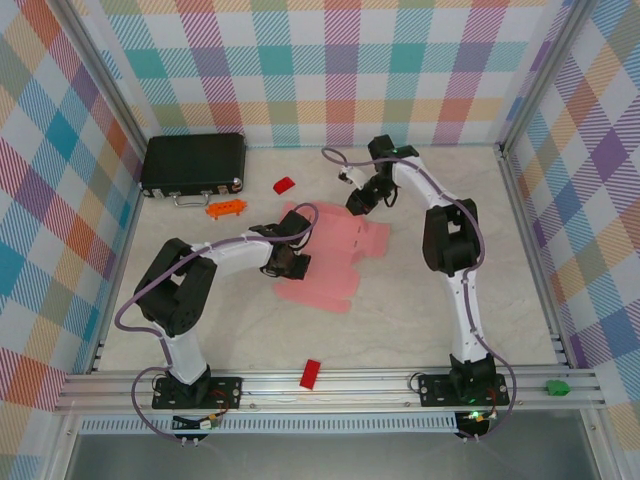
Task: Fold the paper box
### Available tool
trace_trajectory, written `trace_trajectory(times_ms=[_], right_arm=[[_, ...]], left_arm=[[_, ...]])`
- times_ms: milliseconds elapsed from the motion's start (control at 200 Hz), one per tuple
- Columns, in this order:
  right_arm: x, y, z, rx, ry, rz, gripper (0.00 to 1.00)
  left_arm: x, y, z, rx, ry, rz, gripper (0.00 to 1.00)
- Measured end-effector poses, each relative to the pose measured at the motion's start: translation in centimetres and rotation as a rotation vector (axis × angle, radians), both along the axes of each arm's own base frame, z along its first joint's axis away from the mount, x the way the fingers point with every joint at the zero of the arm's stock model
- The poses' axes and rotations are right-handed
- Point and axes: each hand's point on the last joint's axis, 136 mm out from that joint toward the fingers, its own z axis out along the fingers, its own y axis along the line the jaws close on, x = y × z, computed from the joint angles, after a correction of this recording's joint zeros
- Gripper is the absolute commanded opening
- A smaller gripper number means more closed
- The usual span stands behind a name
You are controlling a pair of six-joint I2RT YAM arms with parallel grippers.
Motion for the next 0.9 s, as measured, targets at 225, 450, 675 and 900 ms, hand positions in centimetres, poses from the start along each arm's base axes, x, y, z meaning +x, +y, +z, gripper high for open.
trace_trajectory(times_ms=[225,450,675,900], right_arm=[[-0.2,-0.7,0.8,-0.021,-0.114,0.015,0.07],[0.7,-0.4,3.5,-0.034,-0.317,0.018,0.06],[1.4,0.3,5.0,-0.065,-0.488,0.005,0.06],[1.1,0.1,5.6,-0.08,-0.593,0.004,0.06]], left_arm=[[1.0,-0.5,0.0,-0.037,-0.001,0.073,0.0],[3.5,-2.2,0.3,-0.131,-0.075,0.152,0.0],[6.3,-4.1,0.5,-0.236,-0.166,0.2,0.0],[8.5,-5.3,0.6,-0.299,-0.248,0.209,0.0]])
